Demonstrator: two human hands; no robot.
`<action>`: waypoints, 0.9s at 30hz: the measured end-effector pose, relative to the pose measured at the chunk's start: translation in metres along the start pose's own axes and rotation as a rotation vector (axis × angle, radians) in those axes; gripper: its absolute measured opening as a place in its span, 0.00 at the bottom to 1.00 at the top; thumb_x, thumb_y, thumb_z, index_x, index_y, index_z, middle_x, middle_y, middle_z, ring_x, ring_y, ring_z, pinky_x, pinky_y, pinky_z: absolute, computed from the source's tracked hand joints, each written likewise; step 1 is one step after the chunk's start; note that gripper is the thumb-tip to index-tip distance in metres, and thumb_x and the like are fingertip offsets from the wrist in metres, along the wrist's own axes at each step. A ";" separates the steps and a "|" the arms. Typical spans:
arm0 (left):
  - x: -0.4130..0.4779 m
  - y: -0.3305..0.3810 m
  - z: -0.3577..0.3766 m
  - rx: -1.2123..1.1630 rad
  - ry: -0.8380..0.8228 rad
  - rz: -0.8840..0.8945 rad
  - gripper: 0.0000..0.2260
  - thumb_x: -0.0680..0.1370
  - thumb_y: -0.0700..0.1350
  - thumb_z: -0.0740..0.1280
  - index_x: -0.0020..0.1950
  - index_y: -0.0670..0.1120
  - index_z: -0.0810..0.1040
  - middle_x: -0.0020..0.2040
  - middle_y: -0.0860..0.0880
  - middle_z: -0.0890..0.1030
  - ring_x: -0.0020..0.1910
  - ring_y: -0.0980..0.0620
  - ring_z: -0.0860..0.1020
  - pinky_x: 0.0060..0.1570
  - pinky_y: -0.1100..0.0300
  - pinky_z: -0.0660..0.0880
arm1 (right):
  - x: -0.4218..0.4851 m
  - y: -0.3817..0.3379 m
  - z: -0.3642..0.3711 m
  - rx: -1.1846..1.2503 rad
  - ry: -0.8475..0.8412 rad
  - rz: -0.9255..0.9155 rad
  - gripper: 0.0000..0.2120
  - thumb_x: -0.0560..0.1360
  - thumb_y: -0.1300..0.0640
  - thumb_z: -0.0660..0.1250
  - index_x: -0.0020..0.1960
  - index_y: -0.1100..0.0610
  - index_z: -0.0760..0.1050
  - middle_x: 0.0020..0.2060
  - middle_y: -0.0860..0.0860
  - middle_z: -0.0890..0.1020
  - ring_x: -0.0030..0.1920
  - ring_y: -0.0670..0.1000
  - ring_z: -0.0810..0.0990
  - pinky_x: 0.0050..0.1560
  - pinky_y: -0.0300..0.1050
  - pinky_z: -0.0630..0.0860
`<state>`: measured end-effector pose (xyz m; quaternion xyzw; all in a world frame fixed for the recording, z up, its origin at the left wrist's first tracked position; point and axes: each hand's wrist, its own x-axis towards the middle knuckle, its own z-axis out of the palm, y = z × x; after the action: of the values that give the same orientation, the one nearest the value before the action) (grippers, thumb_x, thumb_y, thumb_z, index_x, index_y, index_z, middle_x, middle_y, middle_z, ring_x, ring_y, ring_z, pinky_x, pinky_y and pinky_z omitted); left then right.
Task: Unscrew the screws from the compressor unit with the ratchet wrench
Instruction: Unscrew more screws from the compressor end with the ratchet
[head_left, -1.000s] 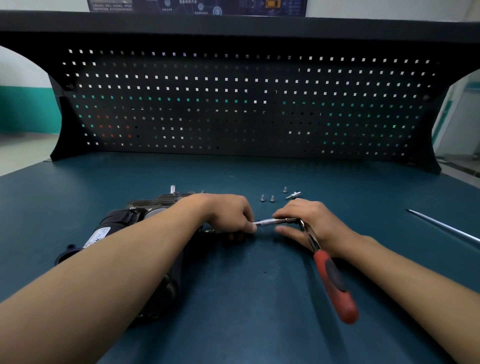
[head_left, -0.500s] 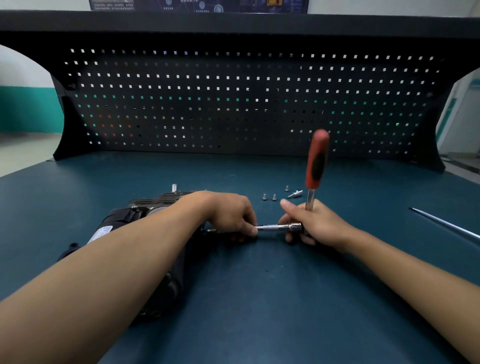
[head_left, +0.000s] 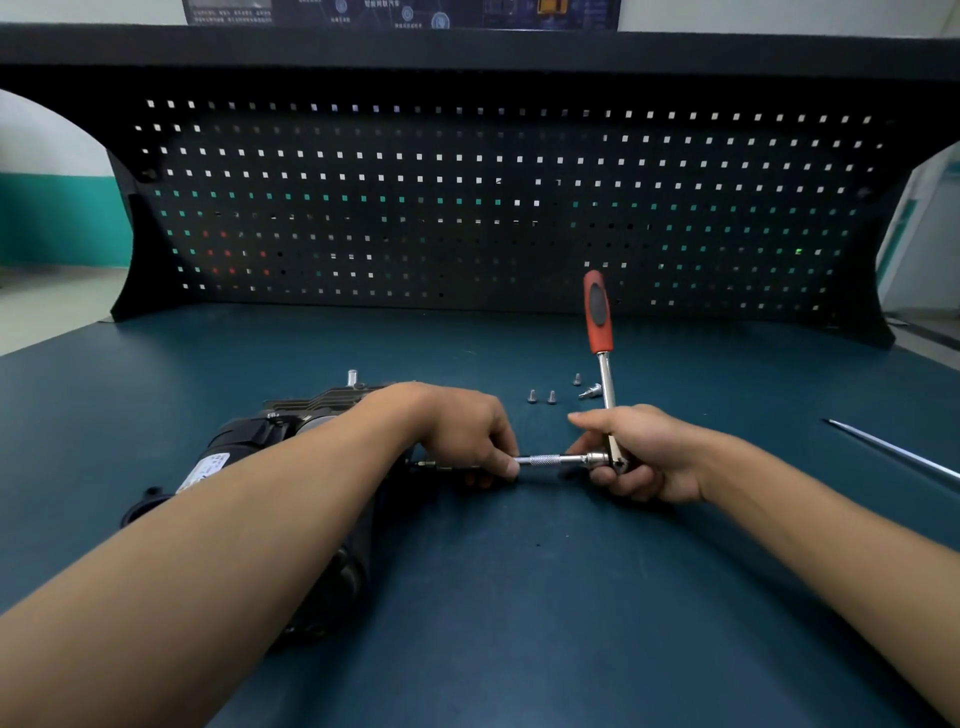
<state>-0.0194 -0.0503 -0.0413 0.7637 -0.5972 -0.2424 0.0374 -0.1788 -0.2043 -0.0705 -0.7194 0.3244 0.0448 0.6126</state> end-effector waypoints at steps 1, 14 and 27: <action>0.000 0.000 0.000 -0.006 -0.001 -0.002 0.09 0.81 0.49 0.66 0.53 0.46 0.84 0.40 0.53 0.83 0.37 0.57 0.80 0.43 0.64 0.76 | 0.000 -0.001 0.000 0.004 -0.012 0.010 0.27 0.82 0.41 0.58 0.44 0.62 0.84 0.25 0.52 0.71 0.18 0.44 0.59 0.18 0.32 0.53; -0.002 0.001 0.000 -0.030 0.003 -0.020 0.09 0.81 0.48 0.67 0.54 0.45 0.84 0.39 0.53 0.83 0.37 0.57 0.80 0.47 0.60 0.78 | 0.000 0.003 0.004 -0.041 0.071 -0.038 0.18 0.80 0.41 0.62 0.50 0.57 0.76 0.23 0.51 0.72 0.18 0.45 0.61 0.18 0.32 0.54; -0.003 0.001 0.001 -0.064 0.004 -0.035 0.08 0.80 0.48 0.68 0.52 0.45 0.84 0.40 0.52 0.84 0.36 0.56 0.80 0.51 0.54 0.79 | 0.001 0.013 0.004 -0.137 0.133 -0.317 0.20 0.80 0.42 0.62 0.43 0.56 0.81 0.25 0.56 0.75 0.18 0.48 0.65 0.20 0.33 0.58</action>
<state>-0.0214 -0.0480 -0.0408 0.7729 -0.5756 -0.2604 0.0588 -0.1836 -0.2019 -0.0828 -0.8030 0.2428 -0.0779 0.5387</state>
